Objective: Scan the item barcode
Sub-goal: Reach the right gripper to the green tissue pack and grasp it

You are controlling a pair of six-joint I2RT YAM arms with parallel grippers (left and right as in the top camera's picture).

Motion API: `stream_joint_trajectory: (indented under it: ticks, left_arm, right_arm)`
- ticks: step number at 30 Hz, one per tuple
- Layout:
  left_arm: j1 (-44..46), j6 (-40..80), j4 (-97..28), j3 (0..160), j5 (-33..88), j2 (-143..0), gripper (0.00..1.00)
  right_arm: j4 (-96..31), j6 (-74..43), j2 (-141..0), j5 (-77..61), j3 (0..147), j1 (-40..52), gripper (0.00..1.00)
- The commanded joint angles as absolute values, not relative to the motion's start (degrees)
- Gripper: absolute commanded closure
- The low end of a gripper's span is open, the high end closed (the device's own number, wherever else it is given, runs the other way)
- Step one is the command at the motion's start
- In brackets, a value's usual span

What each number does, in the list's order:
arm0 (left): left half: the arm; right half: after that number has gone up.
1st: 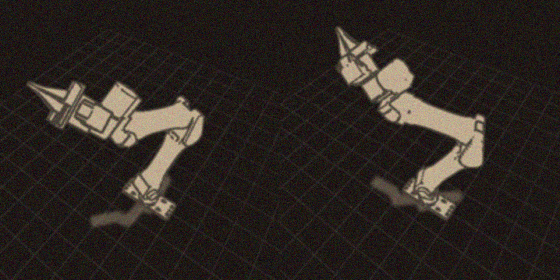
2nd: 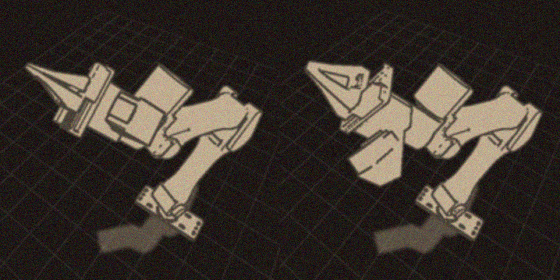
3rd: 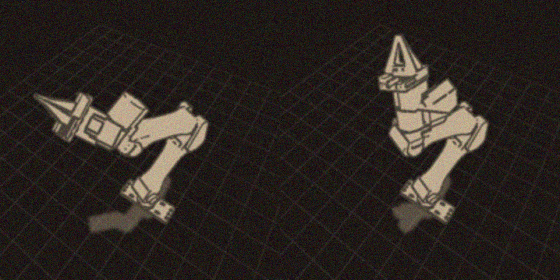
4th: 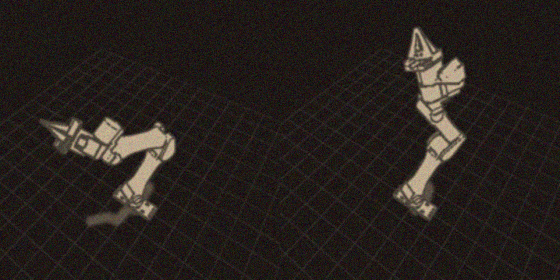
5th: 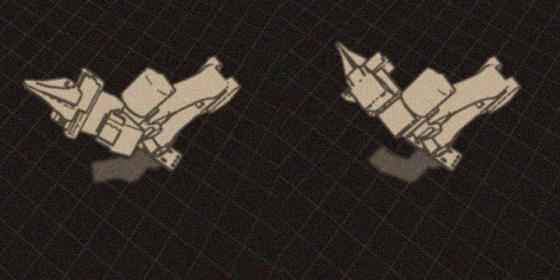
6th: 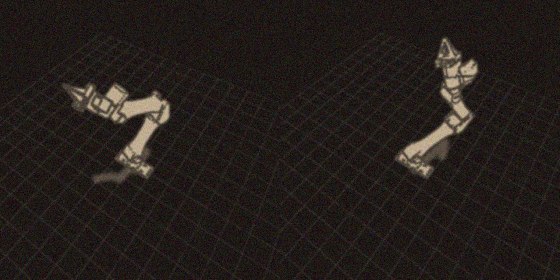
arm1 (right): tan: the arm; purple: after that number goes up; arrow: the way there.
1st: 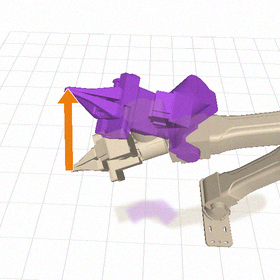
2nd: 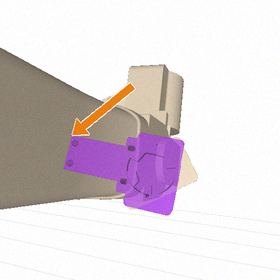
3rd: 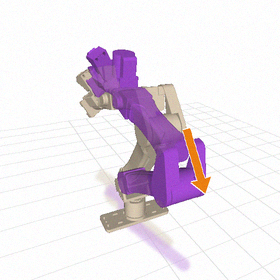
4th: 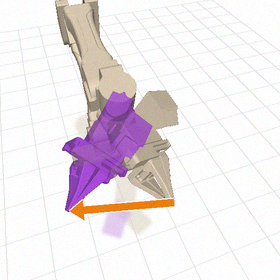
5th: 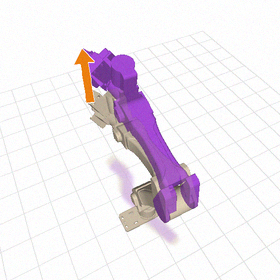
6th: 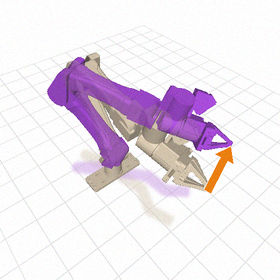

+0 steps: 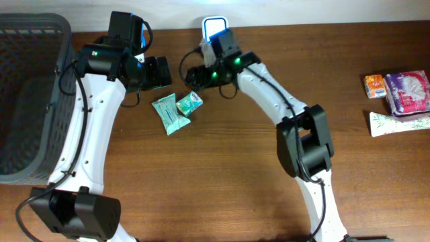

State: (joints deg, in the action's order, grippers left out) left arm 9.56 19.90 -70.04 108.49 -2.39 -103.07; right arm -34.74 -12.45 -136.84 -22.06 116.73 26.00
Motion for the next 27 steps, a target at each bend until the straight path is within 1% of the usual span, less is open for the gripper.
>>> stream_joint_trajectory:
  ticks: [1,2,3,4,5,8,9,10,11,12,13,16,19,20,23,26,27]
  left_arm:
    - [9.45,19.64,-69.97,108.71,-2.81,-103.15,0.01]
    - [9.45,19.64,-69.97,108.71,-2.81,-103.15,0.01]
    - [9.45,19.64,-69.97,108.71,-2.81,-103.15,0.01]
    - [9.45,19.64,-69.97,108.71,-2.81,-103.15,0.01]
    - [9.45,19.64,-69.97,108.71,-2.81,-103.15,0.01]
    - [9.45,19.64,-69.97,108.71,-2.81,-103.15,0.01]
    - [9.45,19.64,-69.97,108.71,-2.81,-103.15,0.01]
    - [9.45,19.64,-69.97,108.71,-2.81,-103.15,0.01]
    - [9.45,19.64,-69.97,108.71,-2.81,-103.15,0.01]
    - [9.45,19.64,-69.97,108.71,-2.81,-103.15,0.01]
    - [9.45,19.64,-69.97,108.71,-2.81,-103.15,0.01]
    - [9.45,19.64,-70.00,108.71,-2.81,-103.15,0.01]
    - [9.45,19.64,-69.97,108.71,-2.81,-103.15,0.01]
    - [9.45,19.64,-69.97,108.71,-2.81,-103.15,0.01]
    - [9.45,19.64,-70.00,108.71,-2.81,-103.15,0.01]
    - [9.45,19.64,-69.97,108.71,-2.81,-103.15,0.01]
    - [9.45,19.64,-69.97,108.71,-2.81,-103.15,0.01]
  right_arm:
    - [-33.19,-12.97,-137.71,-20.71,114.02,27.75,0.27]
    - [-33.36,-12.97,-138.30,-20.71,113.99,27.94,0.33]
    - [-34.02,-12.99,-139.13,-20.73,113.99,28.25,0.52]
    - [-35.29,-12.97,-139.31,-20.67,113.99,28.42,0.59]
    - [-36.27,-12.97,-139.31,-20.69,113.99,28.45,0.63]
    - [-40.12,-12.97,-139.00,-20.67,114.06,27.92,0.67]
    - [-42.09,-12.97,-138.78,-20.69,114.06,27.27,0.73]
    - [-43.07,-12.99,-138.58,-20.71,114.06,26.87,0.76]
    - [-45.36,-12.97,-138.06,-20.69,114.06,26.13,0.90]
    - [-46.59,-12.97,-137.51,-20.71,114.06,25.74,0.90]
    - [-46.96,-12.97,-136.70,-21.04,114.08,25.30,0.87]
    - [-46.22,-12.97,-135.96,-21.19,114.96,25.23,0.86]
    - [-39.62,-12.97,-136.07,-21.17,115.13,25.61,0.37]
    - [-37.50,-12.97,-136.11,-21.17,115.13,25.76,0.35]
    - [-33.61,-12.97,-137.23,-21.17,115.02,26.81,0.35]
    - [-33.15,-12.97,-140.25,-21.15,115.00,28.67,0.35]
    - [-33.19,-12.97,-141.38,-21.19,115.00,29.47,0.40]
